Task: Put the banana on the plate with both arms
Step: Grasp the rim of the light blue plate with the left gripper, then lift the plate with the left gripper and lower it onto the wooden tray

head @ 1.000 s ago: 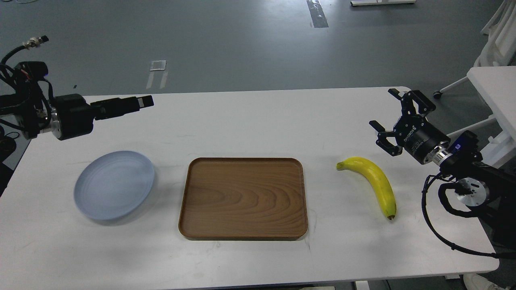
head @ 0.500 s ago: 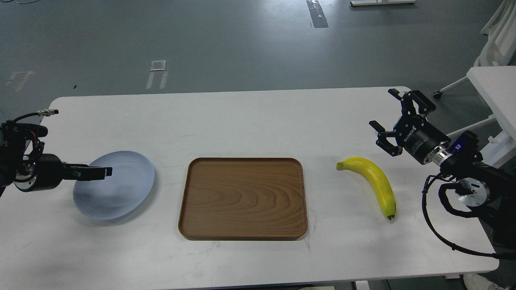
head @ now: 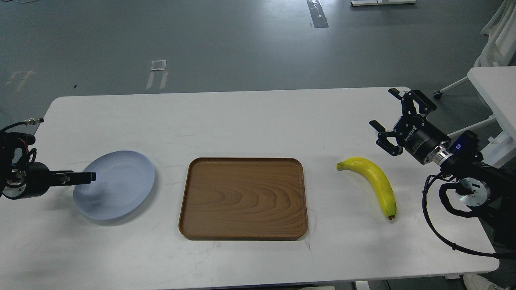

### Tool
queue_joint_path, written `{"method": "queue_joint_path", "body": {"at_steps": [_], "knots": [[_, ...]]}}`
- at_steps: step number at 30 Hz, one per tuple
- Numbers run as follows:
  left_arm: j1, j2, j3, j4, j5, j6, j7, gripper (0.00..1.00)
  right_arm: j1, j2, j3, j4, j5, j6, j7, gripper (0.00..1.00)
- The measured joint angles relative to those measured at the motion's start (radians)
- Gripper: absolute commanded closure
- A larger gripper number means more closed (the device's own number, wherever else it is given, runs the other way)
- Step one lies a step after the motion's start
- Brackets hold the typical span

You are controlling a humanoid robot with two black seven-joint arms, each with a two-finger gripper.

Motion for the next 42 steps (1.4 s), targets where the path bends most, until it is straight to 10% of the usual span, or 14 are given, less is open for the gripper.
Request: {"method": "queue_joint_path", "body": {"at_steps": [6, 12, 30, 42], "knots": [[0.0, -0.005, 0.042, 0.021, -0.036, 0.007, 0.0, 0.37, 0.0, 0.002, 0.0, 0.0, 0.0, 0.0, 0.0, 0.0], [0.0, -0.008, 0.073, 0.028, -0.061, 0.007, 0.0, 1.0, 0.0, 0.003, 0.0, -0.002, 0.0, 0.0, 0.0, 0.0], [-0.026, -0.001, 0.074, 0.013, -0.072, 0.004, 0.0, 1.0, 0.001, 0.008, -0.001, -0.003, 0.0, 0.0, 0.0, 0.0], [-0.264, -0.005, 0.073, -0.167, -0.128, -0.068, 0.001, 1.0, 0.001, 0.009, -0.002, -0.005, -0.002, 0.0, 0.0, 0.0]]}}
